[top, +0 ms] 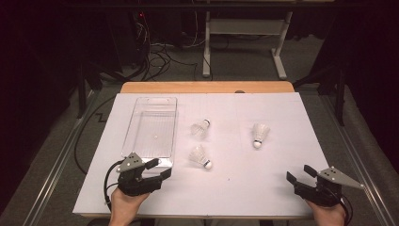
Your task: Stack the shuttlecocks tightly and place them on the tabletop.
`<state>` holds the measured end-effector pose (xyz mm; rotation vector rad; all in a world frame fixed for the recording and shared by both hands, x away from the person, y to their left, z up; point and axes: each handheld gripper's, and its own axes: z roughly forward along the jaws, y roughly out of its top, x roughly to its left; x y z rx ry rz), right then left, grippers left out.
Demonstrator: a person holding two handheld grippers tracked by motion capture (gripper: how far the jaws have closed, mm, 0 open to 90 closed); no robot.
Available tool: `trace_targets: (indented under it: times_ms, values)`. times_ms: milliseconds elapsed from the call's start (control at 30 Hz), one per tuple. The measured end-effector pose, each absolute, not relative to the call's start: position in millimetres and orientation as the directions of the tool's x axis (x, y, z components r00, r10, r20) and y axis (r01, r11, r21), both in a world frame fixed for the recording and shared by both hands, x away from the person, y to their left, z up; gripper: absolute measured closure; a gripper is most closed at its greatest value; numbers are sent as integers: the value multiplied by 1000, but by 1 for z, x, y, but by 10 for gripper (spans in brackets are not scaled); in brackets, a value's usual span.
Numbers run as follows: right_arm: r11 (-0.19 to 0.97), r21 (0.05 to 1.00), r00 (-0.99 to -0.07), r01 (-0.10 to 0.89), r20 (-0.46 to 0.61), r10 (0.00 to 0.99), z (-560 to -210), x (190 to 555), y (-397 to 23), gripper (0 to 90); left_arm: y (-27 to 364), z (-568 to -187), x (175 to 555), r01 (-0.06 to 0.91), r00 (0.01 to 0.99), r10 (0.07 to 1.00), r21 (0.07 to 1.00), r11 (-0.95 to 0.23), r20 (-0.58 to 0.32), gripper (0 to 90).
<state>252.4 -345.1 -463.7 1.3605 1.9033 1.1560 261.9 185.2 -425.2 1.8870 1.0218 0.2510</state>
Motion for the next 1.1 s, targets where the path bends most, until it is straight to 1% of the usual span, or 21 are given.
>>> trace_targets:
  times_ms: [1100]
  values:
    - [137,864,-369,485,60,927,-464,253,-344,267,145,-417,293,571,661,710,776,-267,-243,398]
